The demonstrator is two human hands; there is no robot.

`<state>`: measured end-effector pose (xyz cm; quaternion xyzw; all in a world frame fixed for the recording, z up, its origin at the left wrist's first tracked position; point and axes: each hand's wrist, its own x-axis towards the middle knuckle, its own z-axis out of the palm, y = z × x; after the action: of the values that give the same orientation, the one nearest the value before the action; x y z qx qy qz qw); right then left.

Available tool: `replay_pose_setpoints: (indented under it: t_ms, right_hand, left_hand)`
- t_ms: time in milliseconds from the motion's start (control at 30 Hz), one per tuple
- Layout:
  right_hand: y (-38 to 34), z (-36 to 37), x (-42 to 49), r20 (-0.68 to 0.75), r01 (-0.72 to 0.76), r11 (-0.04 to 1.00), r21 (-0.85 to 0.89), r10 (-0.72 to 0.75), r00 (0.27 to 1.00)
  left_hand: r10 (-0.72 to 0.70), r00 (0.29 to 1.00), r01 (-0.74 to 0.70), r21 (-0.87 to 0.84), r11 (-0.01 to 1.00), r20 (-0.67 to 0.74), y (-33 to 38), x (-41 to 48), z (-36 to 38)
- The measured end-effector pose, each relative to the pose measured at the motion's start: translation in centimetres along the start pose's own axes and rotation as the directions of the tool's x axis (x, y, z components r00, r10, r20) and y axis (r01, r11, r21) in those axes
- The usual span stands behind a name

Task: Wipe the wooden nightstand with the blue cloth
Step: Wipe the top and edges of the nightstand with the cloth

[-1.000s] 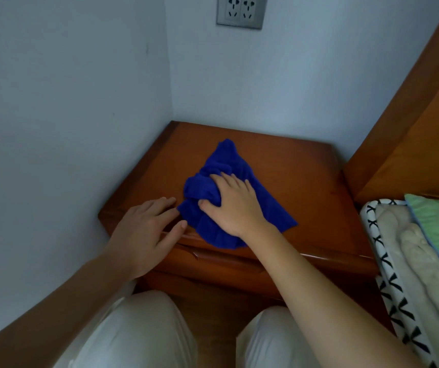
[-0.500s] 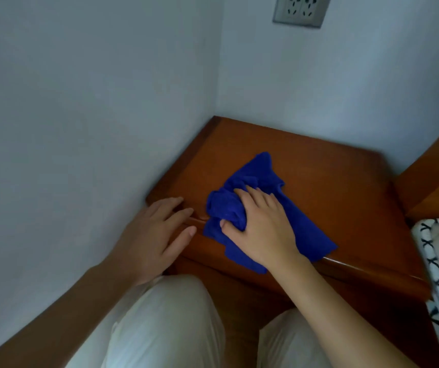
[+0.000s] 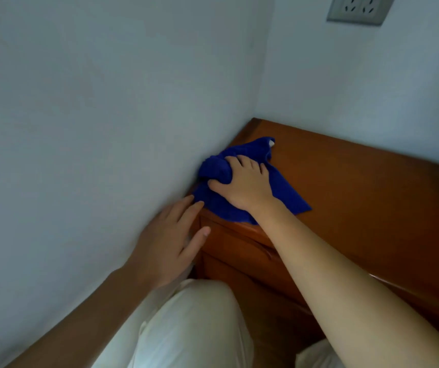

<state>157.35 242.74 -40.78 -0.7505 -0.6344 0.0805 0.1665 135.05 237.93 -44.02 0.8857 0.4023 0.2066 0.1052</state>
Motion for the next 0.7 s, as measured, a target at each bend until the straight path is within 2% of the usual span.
replay_pose_setpoints:
  t_ms: [167, 400, 700]
  right_hand:
    - [0.4, 0.2, -2.1, 0.003, 0.048, 0.999, 0.012, -0.048, 0.999]
    - [4.3, -1.4, -6.9, -0.078, -0.005, 1.000, 0.028, 0.007, 0.997]
    - [5.0, -1.4, 3.8, -0.123, -0.177, 0.984, -0.009, 0.175, 0.977]
  left_hand:
    - [0.010, 1.000, -0.010, 0.010, 1.000, 0.003, -0.5, -0.2, 0.3]
    - [0.082, 0.996, -0.080, 0.047, 0.996, -0.040, 0.3, 1.2, 0.2]
    - [0.046, 0.998, -0.044, 0.054, 0.998, -0.044, 0.2, 1.3, 1.0]
